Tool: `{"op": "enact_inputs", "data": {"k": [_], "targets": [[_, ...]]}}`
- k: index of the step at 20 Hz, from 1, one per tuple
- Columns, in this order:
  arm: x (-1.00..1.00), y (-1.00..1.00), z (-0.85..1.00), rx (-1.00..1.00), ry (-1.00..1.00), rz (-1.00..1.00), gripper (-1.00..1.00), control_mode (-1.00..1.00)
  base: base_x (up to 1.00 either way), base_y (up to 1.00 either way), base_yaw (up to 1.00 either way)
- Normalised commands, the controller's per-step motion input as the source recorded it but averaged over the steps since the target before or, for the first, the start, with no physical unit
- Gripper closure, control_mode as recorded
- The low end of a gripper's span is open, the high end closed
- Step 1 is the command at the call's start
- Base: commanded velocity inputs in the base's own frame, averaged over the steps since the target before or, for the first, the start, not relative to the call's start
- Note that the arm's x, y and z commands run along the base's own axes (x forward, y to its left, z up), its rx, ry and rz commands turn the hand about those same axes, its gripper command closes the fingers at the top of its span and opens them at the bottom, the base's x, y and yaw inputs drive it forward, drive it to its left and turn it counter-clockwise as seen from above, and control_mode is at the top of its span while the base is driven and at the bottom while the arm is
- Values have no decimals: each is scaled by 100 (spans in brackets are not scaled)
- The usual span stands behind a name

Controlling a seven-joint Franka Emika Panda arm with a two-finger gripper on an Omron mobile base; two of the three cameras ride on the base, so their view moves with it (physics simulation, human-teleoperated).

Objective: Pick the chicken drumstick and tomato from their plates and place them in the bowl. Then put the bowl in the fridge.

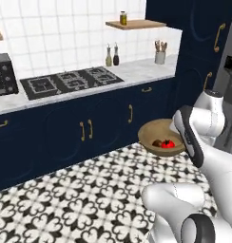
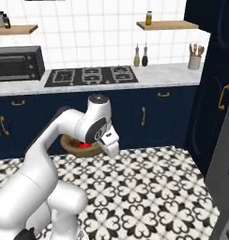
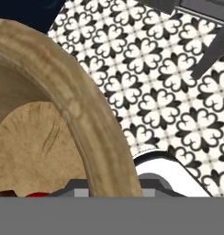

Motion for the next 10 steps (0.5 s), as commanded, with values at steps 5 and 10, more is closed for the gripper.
{"op": "enact_inputs", "data": {"k": [5,10], "targets": [[0,0,0,0,0,0,100,100,72,24,-73],[0,0,0,0,0,0,100,100,30,31,-89]]}}
